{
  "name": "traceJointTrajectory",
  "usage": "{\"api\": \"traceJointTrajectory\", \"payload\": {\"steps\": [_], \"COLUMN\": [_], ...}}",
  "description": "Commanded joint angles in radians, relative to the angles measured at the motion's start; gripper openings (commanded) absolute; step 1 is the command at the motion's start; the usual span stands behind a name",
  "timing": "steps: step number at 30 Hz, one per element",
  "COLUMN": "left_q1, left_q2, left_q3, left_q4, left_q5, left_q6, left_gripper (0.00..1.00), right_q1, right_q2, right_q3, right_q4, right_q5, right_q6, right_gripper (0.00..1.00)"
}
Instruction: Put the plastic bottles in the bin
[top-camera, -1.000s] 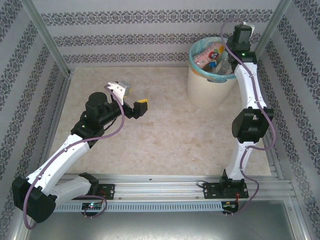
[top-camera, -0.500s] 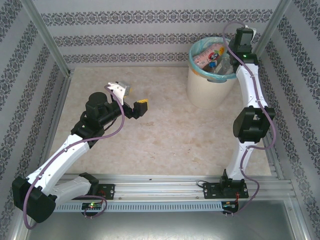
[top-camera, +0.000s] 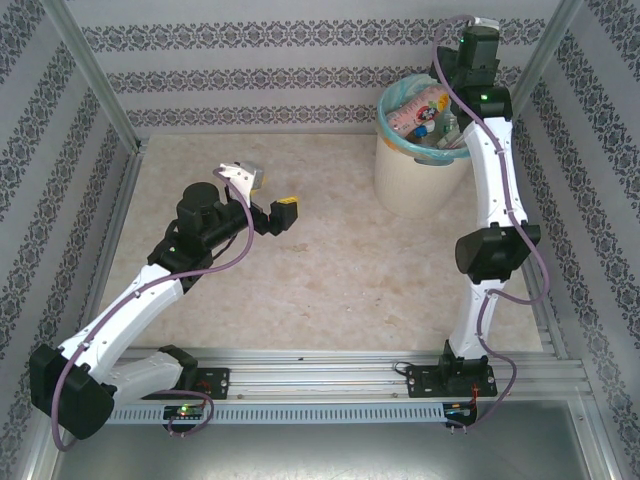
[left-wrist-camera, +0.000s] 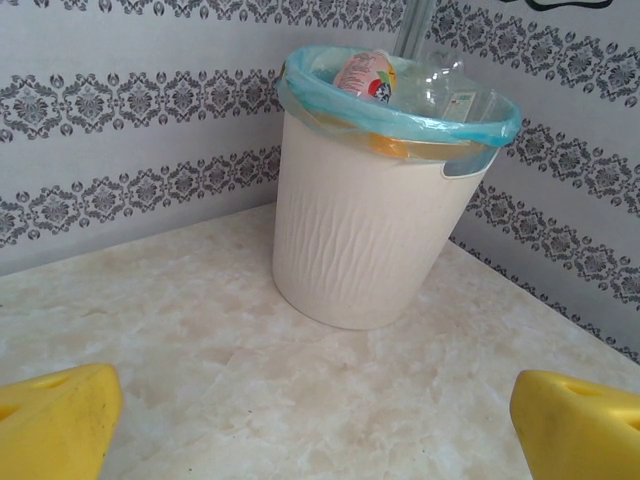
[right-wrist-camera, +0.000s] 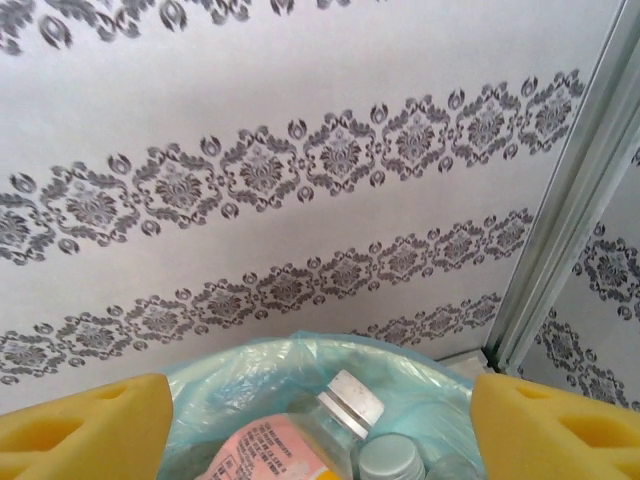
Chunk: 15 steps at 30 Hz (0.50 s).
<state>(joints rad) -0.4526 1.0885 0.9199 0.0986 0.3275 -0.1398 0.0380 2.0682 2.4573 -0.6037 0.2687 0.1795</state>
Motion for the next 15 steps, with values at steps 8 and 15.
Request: {"api": "traceJointTrajectory", "payload": {"steps": [8, 15], "left_q1": [0.042, 0.226], "left_q2": [0.019, 0.022], "left_q3": [0.021, -0.004], "left_q4": [-0.080, -0.091], "left_q5": [-0.256, -0.407], "left_q6": [-0.080, -0.137], "left_gripper": [1.00, 1.00], "right_q1": [0.123, 0.239], "right_q2": [-0.314, -0.756], "right_q3": [-0.265, -0.936], "right_q4": [0.025, 0.286], "right_q5": [-0.019, -0.162], "right_q6": [-0.066, -0.091], "right_gripper": [0.79, 0.79]}}
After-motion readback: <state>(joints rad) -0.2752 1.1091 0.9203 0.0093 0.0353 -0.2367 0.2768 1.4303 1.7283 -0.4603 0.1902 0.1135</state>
